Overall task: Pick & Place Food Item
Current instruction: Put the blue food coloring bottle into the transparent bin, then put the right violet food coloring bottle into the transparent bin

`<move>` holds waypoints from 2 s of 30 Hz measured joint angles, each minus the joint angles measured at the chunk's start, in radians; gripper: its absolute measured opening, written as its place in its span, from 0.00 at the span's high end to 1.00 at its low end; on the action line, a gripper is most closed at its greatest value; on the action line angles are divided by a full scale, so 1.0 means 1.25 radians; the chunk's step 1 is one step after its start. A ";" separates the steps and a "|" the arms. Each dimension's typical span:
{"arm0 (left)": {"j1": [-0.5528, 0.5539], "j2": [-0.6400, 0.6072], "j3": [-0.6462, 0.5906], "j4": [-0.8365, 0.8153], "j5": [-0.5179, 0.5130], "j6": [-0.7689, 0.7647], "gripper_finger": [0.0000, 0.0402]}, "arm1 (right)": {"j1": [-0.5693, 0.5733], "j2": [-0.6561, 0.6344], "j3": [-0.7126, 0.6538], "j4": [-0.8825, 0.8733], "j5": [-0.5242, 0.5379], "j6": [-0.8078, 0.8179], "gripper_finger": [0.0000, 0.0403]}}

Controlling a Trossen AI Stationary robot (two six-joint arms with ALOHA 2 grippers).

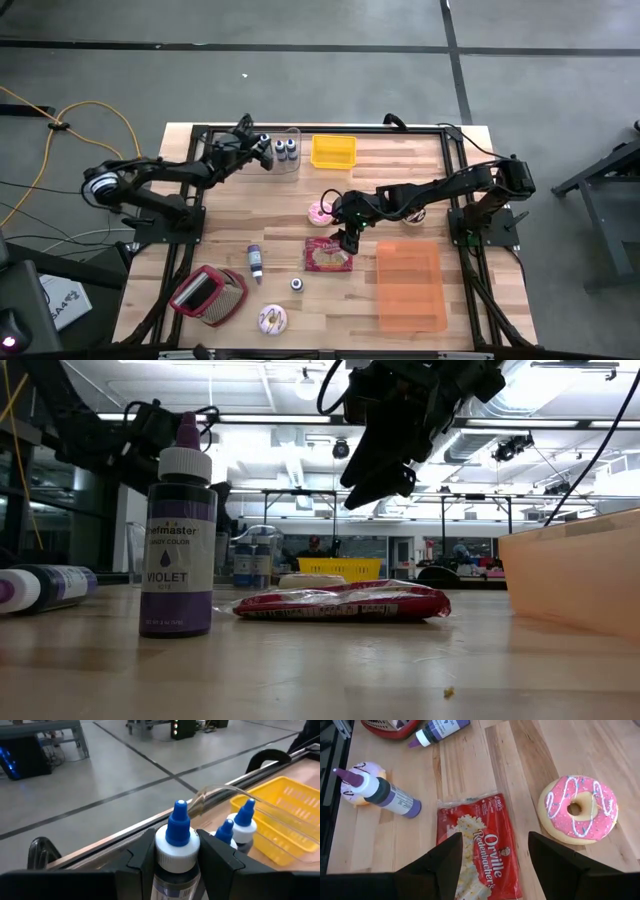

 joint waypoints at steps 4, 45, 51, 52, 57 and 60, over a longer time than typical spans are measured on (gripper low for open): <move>0.000 0.041 0.000 0.034 -0.001 0.001 0.71 | 0.000 0.000 0.000 0.000 0.000 0.000 0.47; 0.003 0.053 0.000 0.025 0.007 -0.017 0.66 | 0.000 0.000 0.000 0.000 -0.022 0.000 0.47; -0.001 0.013 0.000 0.036 0.025 -0.003 0.66 | 0.000 0.000 0.000 0.000 -0.022 0.000 0.47; -0.001 0.001 0.000 0.036 0.024 0.006 0.66 | 0.000 0.000 0.000 0.000 -0.022 0.000 0.47; 0.002 -0.063 0.000 0.035 0.024 0.030 0.66 | 0.000 0.000 0.000 0.000 -0.021 0.000 0.47; -0.005 -0.094 0.000 0.024 0.032 0.024 0.65 | 0.000 0.000 0.000 0.000 -0.021 0.000 0.47</move>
